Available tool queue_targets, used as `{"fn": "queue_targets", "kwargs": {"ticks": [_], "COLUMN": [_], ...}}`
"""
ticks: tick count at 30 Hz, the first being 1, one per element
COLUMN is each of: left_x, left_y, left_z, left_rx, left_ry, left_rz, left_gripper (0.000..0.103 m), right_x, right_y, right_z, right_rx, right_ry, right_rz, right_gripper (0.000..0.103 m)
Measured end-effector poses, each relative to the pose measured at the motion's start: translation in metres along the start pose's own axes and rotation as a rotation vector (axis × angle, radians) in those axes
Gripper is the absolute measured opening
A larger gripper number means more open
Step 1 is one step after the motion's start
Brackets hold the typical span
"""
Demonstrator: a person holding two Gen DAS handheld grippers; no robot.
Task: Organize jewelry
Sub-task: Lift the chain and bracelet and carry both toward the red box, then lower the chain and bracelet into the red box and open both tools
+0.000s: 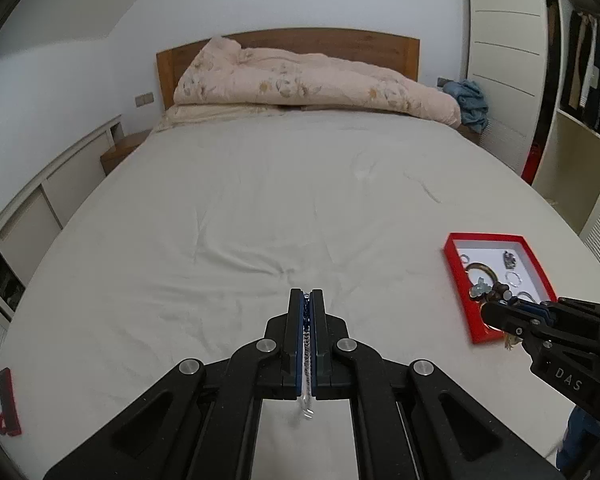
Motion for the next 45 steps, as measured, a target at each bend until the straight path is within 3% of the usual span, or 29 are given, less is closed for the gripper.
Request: {"fn": "queue_targets", "kwargs": {"ticks": [10, 28, 36, 45], "left_x": [-0.026, -0.106, -0.144, -0.200], "left_y": [-0.005, -0.003, 0.000, 0.025], "left_z": [-0.058, -0.138, -0.149, -0.122], "left_rx": [-0.049, -0.130, -0.137, -0.121], "left_ry": [-0.013, -0.066, -0.112, -0.159], "left_rz": [0.020, 0.076, 0.110, 0.170], "left_gripper": [0.002, 0.002, 0.002, 0.002], "right_x": [0.013, -0.020, -0.037, -0.087], "right_y": [-0.015, -0.044, -0.047, -0.044], "right_z": [-0.065, -0.168, -0.204, -0.206], "right_rx": [-0.038, -0.090, -0.123, -0.125], "right_ry": [-0.011, -0.059, -0.086, -0.108], "right_rz": [-0.025, -0.027, -0.027, 0.008], "right_gripper": [0.010, 0.010, 0.010, 0.010]}}
Point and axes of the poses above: each gripper's, at about its wrist camera, not at the fingertips, and z roughly the way its jaws point, x to its left, y to its top, the point moved 8 cm from there along z, roughly the way its jaws point, and after that the axes turned 3 degrees about -x, right-handed, at the moved point
